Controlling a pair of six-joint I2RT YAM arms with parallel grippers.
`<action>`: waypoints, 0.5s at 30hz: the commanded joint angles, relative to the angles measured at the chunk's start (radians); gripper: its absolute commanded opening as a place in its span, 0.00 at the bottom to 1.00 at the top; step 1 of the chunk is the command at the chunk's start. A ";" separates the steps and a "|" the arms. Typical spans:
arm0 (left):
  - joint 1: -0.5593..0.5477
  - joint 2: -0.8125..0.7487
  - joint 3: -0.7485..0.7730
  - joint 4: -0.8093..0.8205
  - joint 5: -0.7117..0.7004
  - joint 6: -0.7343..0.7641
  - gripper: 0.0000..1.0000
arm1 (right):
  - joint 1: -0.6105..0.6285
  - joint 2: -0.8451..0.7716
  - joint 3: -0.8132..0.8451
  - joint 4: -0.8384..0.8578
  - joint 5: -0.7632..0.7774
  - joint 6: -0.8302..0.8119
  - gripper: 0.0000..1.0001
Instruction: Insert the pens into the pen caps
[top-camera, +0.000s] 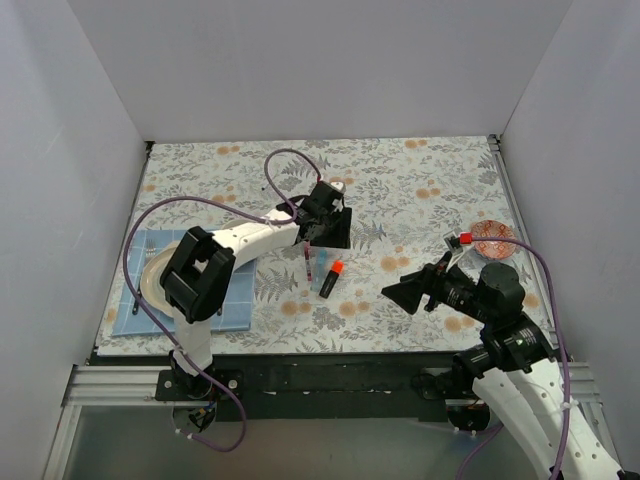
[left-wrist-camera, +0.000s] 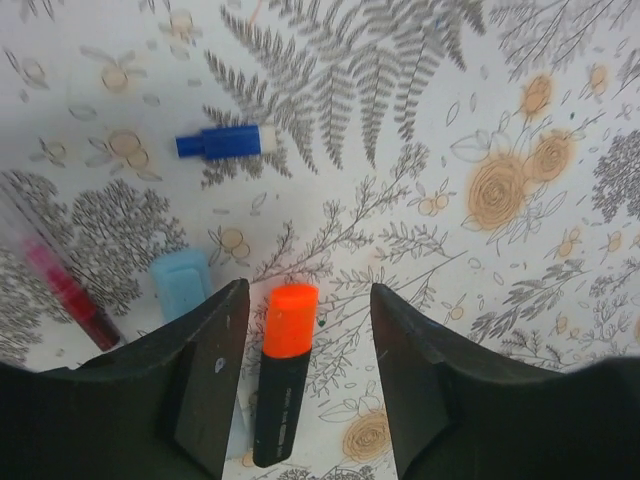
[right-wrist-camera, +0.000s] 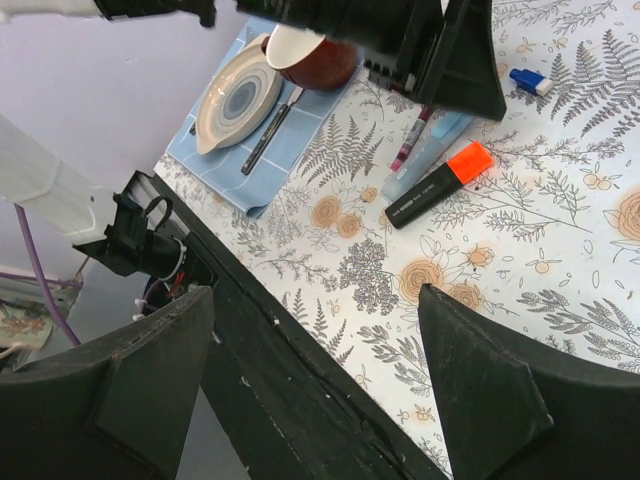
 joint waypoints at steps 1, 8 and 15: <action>0.041 -0.029 0.118 -0.046 -0.108 0.102 0.53 | -0.002 0.020 0.044 0.061 -0.003 -0.034 0.88; 0.282 0.092 0.319 -0.115 -0.043 0.233 0.54 | -0.002 0.012 0.039 0.064 -0.013 -0.042 0.86; 0.483 0.330 0.636 -0.183 0.121 0.332 0.47 | -0.002 0.014 0.042 0.075 0.020 -0.045 0.84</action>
